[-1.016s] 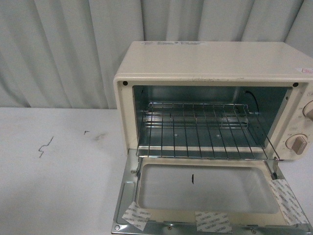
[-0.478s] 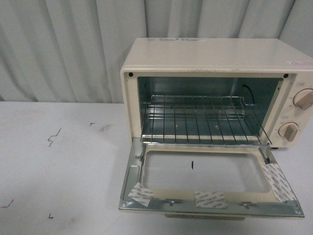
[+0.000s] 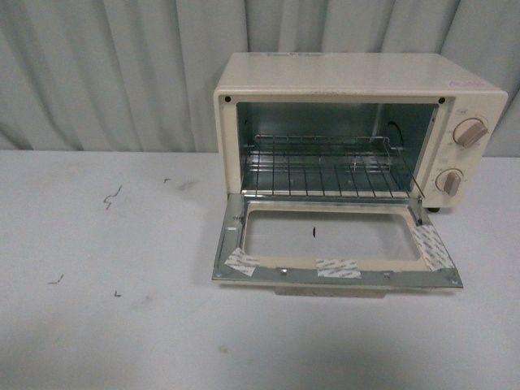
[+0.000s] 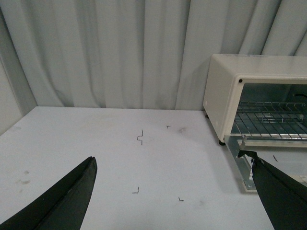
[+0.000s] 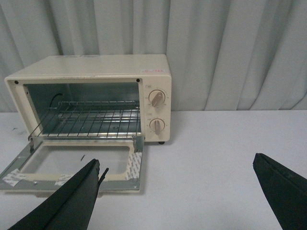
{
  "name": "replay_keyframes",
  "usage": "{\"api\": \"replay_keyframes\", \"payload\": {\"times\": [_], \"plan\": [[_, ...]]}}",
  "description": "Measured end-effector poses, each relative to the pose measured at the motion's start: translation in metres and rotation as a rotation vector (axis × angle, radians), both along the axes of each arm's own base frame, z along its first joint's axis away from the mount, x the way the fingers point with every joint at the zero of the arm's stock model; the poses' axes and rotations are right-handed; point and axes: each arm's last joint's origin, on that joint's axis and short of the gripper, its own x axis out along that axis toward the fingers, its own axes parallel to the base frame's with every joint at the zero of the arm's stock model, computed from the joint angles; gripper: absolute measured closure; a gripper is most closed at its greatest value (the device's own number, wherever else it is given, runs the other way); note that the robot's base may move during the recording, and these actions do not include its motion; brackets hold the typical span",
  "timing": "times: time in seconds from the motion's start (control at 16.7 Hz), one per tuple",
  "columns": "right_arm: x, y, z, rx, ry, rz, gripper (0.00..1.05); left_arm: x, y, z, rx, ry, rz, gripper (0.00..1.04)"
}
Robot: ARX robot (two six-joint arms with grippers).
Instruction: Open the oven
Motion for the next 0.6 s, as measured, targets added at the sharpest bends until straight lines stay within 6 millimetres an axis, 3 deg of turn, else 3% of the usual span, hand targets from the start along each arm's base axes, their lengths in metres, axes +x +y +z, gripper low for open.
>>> {"api": "replay_keyframes", "payload": {"times": [0.6], "plan": [[0.0001,0.0,-0.0003,0.0,0.004,0.0,0.06,0.0,0.0,-0.0003,0.0,0.003,0.0,0.07]]}}
